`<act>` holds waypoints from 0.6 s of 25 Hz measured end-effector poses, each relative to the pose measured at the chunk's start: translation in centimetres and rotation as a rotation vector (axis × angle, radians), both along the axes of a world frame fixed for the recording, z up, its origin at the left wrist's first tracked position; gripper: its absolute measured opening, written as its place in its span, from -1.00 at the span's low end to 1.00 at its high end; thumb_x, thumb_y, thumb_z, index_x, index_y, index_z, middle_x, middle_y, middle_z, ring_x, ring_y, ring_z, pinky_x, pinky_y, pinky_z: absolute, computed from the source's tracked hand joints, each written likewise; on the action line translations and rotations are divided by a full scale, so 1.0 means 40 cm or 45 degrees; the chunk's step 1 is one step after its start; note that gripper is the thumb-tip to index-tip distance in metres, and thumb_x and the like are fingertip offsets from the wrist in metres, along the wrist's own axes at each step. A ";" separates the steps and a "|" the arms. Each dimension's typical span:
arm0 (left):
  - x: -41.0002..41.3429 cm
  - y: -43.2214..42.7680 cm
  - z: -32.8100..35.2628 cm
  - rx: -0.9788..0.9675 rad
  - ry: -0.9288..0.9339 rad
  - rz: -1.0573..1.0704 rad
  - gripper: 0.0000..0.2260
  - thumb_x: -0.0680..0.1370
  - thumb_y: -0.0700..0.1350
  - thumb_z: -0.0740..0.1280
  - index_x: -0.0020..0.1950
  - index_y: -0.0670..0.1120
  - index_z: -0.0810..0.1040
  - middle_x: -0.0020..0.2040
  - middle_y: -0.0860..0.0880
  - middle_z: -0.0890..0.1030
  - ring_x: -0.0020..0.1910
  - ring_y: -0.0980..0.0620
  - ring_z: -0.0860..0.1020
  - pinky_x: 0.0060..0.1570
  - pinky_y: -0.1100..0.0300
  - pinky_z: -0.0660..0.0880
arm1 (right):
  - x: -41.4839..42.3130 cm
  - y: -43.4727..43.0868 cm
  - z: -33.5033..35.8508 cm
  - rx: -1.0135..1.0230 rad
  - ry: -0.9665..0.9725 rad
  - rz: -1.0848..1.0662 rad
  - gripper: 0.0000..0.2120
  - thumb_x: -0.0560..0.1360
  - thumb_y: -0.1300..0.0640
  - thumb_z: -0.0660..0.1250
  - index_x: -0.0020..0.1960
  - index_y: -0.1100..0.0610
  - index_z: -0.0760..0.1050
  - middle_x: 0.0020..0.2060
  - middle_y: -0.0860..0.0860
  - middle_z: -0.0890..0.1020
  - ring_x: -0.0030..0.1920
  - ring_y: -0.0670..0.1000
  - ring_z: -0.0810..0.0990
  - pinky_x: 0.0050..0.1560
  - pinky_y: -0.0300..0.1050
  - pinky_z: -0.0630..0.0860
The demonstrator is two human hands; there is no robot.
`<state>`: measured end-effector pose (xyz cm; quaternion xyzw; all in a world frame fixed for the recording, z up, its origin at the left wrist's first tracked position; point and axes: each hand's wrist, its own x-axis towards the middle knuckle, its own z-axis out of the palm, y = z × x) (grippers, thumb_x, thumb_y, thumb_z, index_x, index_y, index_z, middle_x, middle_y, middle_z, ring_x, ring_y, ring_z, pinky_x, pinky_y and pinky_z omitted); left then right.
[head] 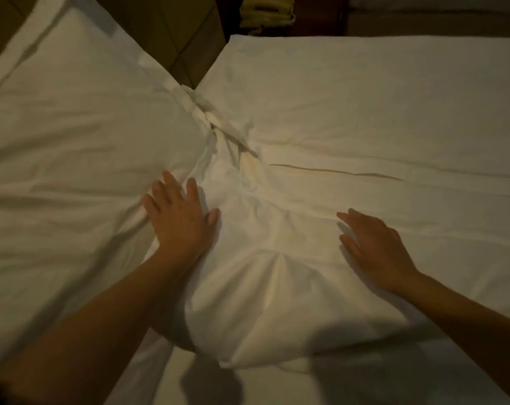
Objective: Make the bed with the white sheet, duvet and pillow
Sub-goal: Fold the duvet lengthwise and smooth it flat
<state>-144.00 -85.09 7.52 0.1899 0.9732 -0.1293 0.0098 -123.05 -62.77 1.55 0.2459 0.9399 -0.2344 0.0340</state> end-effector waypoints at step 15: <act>-0.128 -0.035 -0.111 0.637 0.332 -0.423 -0.72 0.62 -0.09 0.12 -0.25 -0.14 0.42 -0.37 -0.13 0.46 -0.38 -0.16 0.44 -0.19 0.00 0.24 | -0.135 0.108 -0.141 0.425 -0.155 0.057 -0.70 0.56 0.04 0.13 -0.08 0.22 0.52 -0.30 0.16 0.56 -0.30 0.17 0.49 -0.24 0.00 0.40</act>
